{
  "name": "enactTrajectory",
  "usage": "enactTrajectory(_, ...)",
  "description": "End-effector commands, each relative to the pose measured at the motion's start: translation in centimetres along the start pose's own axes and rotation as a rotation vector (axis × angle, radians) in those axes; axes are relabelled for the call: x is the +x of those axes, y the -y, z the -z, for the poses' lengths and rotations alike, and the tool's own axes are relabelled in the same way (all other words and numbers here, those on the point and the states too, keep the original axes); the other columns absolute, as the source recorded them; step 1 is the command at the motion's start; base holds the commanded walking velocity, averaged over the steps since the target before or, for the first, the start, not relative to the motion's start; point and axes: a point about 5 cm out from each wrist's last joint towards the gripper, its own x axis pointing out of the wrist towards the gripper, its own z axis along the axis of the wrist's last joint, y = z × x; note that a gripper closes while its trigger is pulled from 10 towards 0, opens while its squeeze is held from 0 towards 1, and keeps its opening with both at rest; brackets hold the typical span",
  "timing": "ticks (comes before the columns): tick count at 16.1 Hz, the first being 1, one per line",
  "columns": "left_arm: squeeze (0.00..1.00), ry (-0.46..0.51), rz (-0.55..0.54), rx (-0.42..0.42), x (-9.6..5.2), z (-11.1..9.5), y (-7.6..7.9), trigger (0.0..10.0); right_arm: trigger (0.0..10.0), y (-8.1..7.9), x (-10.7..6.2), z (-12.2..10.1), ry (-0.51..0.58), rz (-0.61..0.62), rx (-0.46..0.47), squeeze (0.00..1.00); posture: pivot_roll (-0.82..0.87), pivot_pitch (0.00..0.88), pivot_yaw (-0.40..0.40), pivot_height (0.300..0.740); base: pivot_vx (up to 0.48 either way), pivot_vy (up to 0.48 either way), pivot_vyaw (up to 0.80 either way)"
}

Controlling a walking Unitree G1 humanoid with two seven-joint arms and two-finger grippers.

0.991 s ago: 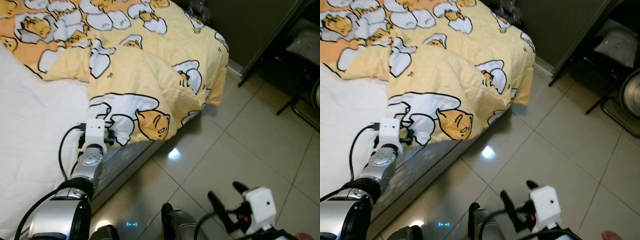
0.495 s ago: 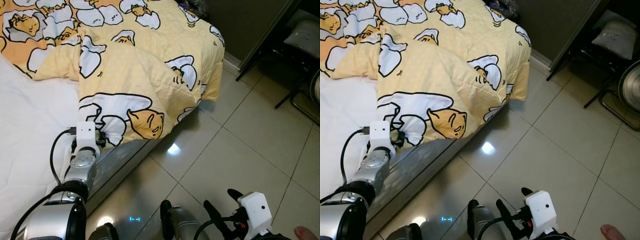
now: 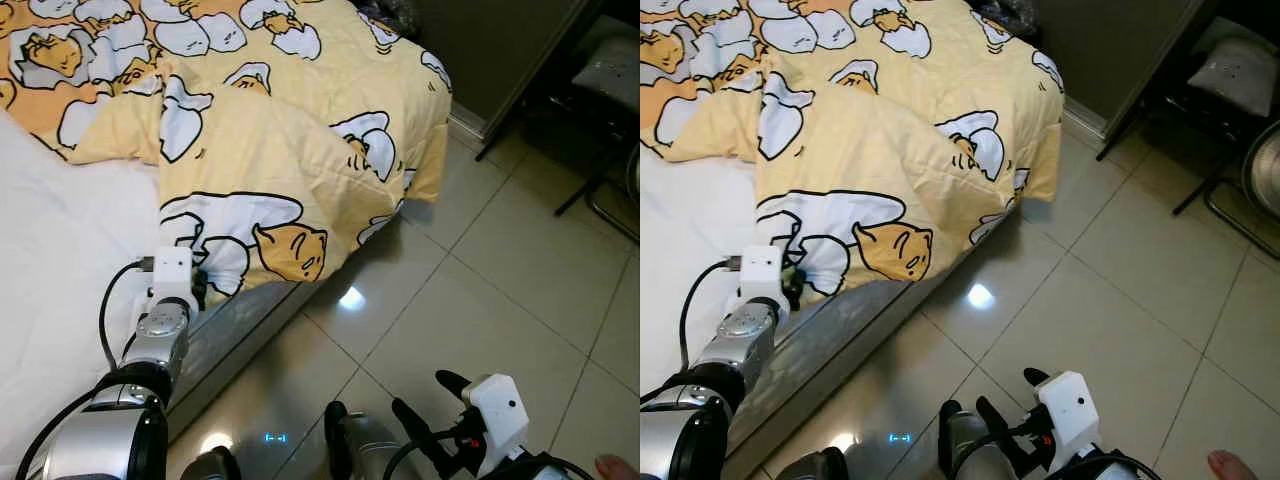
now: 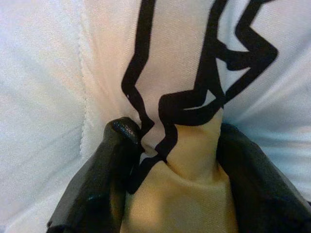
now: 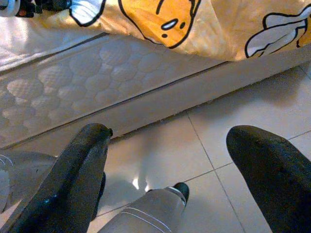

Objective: Clean up the room

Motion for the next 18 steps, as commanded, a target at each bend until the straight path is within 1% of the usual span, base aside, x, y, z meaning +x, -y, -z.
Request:
enactTrajectory(1,0.0,-0.192,0.084,0.054,-1.4,5.3,1.4,0.0,10.0,0.1,-0.2,0.2,-0.016,-0.014,0.023,0.0,-0.35,0.273,-0.104,0.736,0.0,0.0,0.0)
enactTrajectory(2,0.0,-0.186,0.118,0.084,-1.6,5.6,1.8,0.0,10.0,-0.1,-0.2,0.0,-0.015,-0.039,0.017,0.0,-0.35,0.273,-0.105,0.736,0.0,0.0,0.0)
enactTrajectory(5,0.0,-0.167,0.201,0.132,-1.8,5.7,2.8,0.0,10.0,0.3,-0.1,-0.1,-0.006,-0.042,0.003,0.0,-0.34,0.272,-0.108,0.736,0.0,0.0,0.0)
enactTrajectory(11,0.0,-0.196,0.26,0.156,-2.3,6.8,3.3,0.0,10.0,1.1,0.3,-0.7,0.006,-0.029,-0.014,0.0,-0.34,0.273,-0.103,0.736,0.0,0.0,0.0)
enactTrajectory(12,0.0,-0.218,0.273,0.217,-2.6,7.5,3.3,0.0,10.0,1.1,0.3,-0.8,0.007,-0.029,-0.014,0.0,-0.34,0.274,-0.1,0.736,0.0,0.0,0.0)
enactTrajectory(14,0.0,-0.233,0.284,0.265,-3.0,8.2,3.3,0.0,10.0,1.0,0.2,-0.8,0.009,-0.03,-0.012,0.0,-0.34,0.275,-0.099,0.736,0.0,0.0,0.0)
enactTrajectory(15,0.0,-0.233,0.296,0.275,-3.1,8.4,3.4,0.0,10.0,0.9,0.2,-0.8,0.01,-0.03,-0.012,0.0,-0.34,0.275,-0.098,0.736,0.0,0.0,0.0)
enactTrajectory(16,0.0,-0.232,0.336,0.34,-3.4,9.0,3.8,0.0,10.0,0.9,0.2,-0.9,0.014,-0.033,-0.012,0.0,-0.34,0.274,-0.095,0.736,0.0,0.0,0.0)
enactTrajectory(18,0.0,-0.232,0.368,0.394,-3.8,9.5,4.0,0.0,10.0,0.8,0.2,-1.0,0.017,-0.035,-0.014,0.0,-0.34,0.274,-0.095,0.736,0.0,0.0,0.0)
